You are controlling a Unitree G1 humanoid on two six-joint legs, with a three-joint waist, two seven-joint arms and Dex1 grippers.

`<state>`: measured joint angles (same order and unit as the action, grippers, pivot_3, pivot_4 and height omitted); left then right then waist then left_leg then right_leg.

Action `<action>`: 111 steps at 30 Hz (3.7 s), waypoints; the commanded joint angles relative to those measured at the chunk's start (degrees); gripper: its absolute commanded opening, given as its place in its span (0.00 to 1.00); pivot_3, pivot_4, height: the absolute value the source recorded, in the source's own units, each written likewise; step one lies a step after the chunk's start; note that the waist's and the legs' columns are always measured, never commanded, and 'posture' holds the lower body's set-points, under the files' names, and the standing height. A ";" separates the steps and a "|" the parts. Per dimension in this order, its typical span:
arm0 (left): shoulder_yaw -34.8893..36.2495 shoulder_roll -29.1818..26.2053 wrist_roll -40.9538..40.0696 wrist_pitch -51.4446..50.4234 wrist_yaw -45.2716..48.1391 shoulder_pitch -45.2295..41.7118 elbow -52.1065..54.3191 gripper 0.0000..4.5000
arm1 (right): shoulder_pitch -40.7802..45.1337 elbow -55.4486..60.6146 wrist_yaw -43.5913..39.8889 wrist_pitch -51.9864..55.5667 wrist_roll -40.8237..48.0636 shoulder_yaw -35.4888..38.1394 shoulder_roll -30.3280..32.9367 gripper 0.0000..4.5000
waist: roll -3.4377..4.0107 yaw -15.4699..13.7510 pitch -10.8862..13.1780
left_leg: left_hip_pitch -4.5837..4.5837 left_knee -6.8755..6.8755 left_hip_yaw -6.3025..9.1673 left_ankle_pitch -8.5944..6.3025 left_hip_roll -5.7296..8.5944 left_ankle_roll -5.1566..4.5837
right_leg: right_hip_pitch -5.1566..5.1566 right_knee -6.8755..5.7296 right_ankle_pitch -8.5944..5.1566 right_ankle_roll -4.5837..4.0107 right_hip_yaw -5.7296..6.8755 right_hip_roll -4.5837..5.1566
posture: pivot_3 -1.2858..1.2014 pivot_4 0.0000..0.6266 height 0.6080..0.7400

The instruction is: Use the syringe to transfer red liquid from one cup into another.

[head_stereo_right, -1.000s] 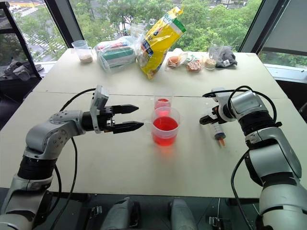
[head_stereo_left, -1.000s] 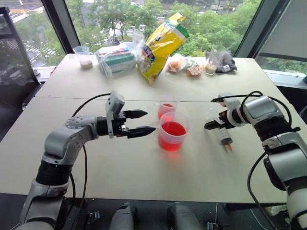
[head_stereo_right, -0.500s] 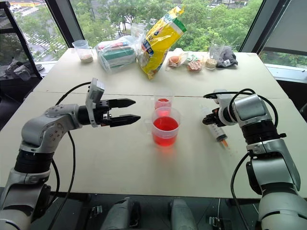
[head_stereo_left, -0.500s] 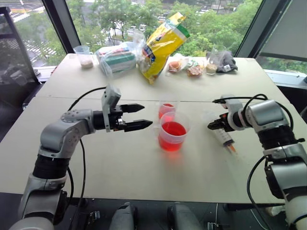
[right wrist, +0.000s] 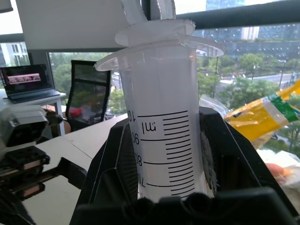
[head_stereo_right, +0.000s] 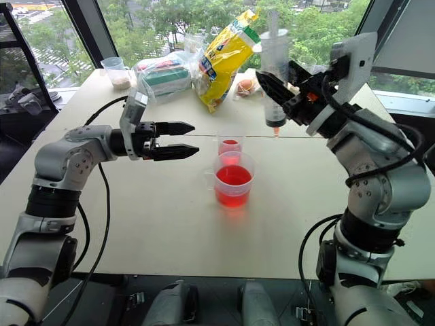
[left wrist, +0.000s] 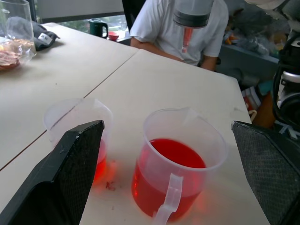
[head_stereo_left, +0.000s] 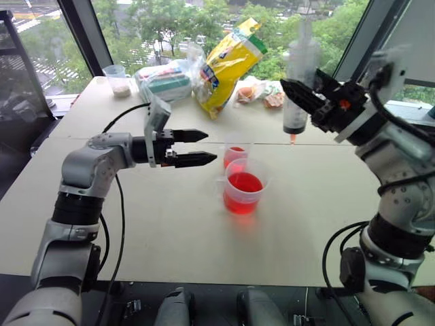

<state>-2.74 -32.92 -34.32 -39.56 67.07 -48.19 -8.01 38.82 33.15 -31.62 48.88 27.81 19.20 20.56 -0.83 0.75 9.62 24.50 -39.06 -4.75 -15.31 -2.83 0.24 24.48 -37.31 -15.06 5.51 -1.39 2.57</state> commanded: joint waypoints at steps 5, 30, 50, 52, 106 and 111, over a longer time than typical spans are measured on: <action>-1.19 1.23 1.22 1.26 3.69 -4.98 -2.22 1.00 | -12.68 -2.68 2.17 -20.31 -6.61 -12.26 -6.79 0.31 | 0.00 0.07 0.00 | 0.01 -0.04 -0.06 0.00 0.02 0.00 | -0.01 0.01 0.00 0.00 -0.02 0.01 | 0.52 0.24 1.00; -3.06 3.06 -0.13 -3.81 10.95 -10.15 -1.20 1.00 | -24.34 -11.39 3.37 -32.50 -11.68 -21.82 -7.11 0.31 | 0.00 0.16 0.00 | -0.08 -0.07 0.11 0.03 0.00 0.04 | -0.04 -0.10 -0.01 -0.01 -0.03 -0.05 | 0.52 0.24 1.00; -4.47 9.69 0.55 -2.72 9.70 -12.07 -4.95 1.00 | -23.68 -9.61 3.14 -29.22 -11.11 -22.72 -4.75 0.31 | -0.01 0.09 0.00 | -0.07 -0.08 0.12 0.02 0.01 0.04 | -0.05 -0.10 -0.01 -0.01 -0.03 -0.05 | 0.52 0.24 1.00; -4.69 10.60 1.18 -1.88 9.38 -12.16 -6.10 0.94 | -23.59 -9.39 3.19 -29.07 -11.02 -22.67 -4.58 0.31 | -0.01 0.06 0.00 | -0.08 -0.08 0.12 0.03 0.01 0.04 | -0.05 -0.10 -0.01 -0.01 -0.03 -0.05 | 0.52 0.24 1.00; -2.21 12.66 3.32 2.89 8.14 -15.58 -12.97 0.33 | -20.82 -3.72 3.09 -21.03 -4.59 -22.12 -1.72 0.31 | -0.01 0.10 0.00 | -0.05 -0.06 0.15 0.02 0.00 0.04 | -0.05 -0.06 -0.01 -0.01 -0.02 -0.07 | 0.52 0.24 1.00; -2.67 12.08 4.88 4.08 7.55 -14.11 -12.26 0.85 | -17.15 -2.11 4.27 -18.38 -2.11 -19.74 -2.22 0.31 | -0.01 0.01 0.00 | -0.05 -0.09 0.14 0.03 0.01 0.04 | -0.05 -0.07 -0.01 -0.01 -0.02 -0.05 | 0.52 0.24 1.00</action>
<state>-5.25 -20.68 -30.57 -36.30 75.20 -63.11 -20.94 19.02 24.98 -26.71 31.71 22.78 -0.71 19.01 -0.84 0.76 9.61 24.45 -39.15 -4.61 -15.29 -2.82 0.28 24.43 -37.39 -15.07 5.51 -1.42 2.52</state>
